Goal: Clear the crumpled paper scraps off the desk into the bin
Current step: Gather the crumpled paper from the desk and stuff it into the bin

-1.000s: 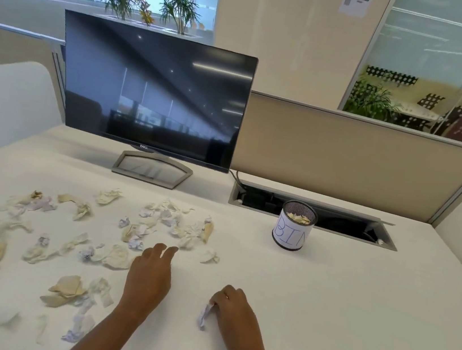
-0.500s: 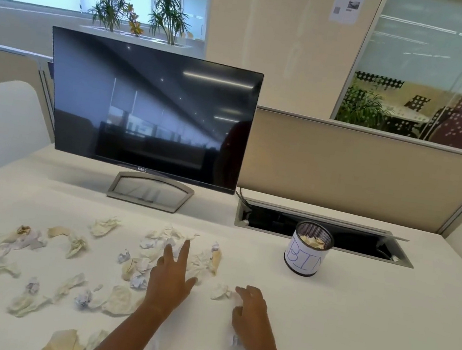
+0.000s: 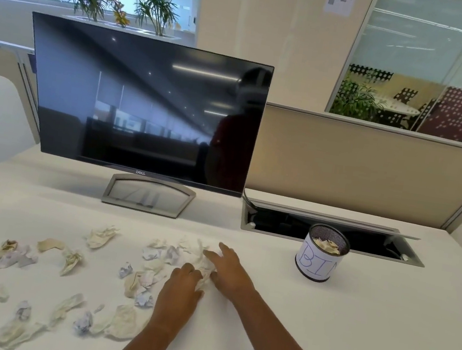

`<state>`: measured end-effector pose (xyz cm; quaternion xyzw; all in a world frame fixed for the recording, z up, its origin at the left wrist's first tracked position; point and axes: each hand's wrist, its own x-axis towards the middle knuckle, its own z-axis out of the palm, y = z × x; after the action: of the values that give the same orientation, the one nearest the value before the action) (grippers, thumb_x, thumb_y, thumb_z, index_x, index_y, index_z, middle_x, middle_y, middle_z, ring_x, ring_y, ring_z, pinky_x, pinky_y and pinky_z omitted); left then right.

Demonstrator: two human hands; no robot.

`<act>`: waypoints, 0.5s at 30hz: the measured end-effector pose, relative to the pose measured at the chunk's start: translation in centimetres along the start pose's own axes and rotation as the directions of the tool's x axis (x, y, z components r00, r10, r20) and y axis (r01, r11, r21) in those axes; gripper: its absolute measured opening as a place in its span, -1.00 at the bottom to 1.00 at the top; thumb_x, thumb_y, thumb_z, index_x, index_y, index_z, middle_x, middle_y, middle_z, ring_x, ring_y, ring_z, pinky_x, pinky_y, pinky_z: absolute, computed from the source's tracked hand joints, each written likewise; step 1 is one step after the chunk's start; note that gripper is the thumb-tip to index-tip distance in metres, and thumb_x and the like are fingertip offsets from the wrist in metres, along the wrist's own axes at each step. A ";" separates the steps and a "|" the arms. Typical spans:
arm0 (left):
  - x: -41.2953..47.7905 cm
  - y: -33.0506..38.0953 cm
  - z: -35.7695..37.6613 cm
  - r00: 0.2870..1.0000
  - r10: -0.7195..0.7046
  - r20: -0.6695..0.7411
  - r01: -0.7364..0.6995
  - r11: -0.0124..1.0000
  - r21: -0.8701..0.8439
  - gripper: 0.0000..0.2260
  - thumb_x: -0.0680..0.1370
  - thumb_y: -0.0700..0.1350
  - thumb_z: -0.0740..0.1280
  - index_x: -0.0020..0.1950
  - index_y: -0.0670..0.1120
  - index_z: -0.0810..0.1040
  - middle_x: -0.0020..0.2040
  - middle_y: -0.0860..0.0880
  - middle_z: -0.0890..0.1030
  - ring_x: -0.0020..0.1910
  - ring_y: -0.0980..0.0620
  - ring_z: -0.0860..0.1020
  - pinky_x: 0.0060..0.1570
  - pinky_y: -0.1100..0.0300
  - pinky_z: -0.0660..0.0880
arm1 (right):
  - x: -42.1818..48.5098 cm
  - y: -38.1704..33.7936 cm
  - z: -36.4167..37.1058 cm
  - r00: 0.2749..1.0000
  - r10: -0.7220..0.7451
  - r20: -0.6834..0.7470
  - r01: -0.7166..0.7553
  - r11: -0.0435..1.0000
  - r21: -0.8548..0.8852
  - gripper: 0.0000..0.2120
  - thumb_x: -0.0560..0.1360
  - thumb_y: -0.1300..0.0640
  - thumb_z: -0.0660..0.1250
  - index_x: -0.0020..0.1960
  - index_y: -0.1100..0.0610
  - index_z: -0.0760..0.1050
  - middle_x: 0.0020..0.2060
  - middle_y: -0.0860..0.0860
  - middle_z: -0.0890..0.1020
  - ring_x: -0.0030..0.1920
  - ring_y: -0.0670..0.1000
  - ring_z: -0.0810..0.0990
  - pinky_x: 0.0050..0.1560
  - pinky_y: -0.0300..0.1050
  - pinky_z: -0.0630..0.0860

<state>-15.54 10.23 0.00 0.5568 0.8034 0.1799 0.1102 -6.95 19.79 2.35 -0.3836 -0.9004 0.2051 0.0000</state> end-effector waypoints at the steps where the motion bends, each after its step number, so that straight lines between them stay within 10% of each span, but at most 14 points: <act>1: 0.0 -0.1 0.0 1.000 0.005 -0.006 -0.005 1.000 -0.002 -0.74 0.58 -0.11 0.20 0.27 -0.06 0.41 0.27 0.00 0.42 0.24 0.03 0.38 0.16 0.25 0.39 | 0.2 0.0 0.2 1.000 0.005 0.016 -0.005 1.000 -0.012 -0.56 0.57 0.25 0.11 0.44 0.05 0.25 0.48 0.14 0.17 0.48 0.16 0.12 0.43 0.01 0.23; 15: -2.4 2.4 0.1 0.996 0.013 -0.090 -0.039 0.957 -0.287 -0.72 0.56 -0.30 0.13 0.21 -0.09 0.44 0.15 -0.08 0.46 0.10 -0.03 0.50 0.02 0.27 0.38 | -7.4 5.7 -1.6 0.943 0.248 -0.224 -0.202 0.957 0.208 -0.75 0.51 0.35 0.18 0.06 0.25 0.60 0.08 0.11 0.64 0.12 0.04 0.57 0.04 -0.34 0.38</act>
<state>-12.65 8.74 0.86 0.5368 0.7653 0.3209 0.1526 2.46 18.85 2.82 -0.5053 -0.8209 0.2356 0.1238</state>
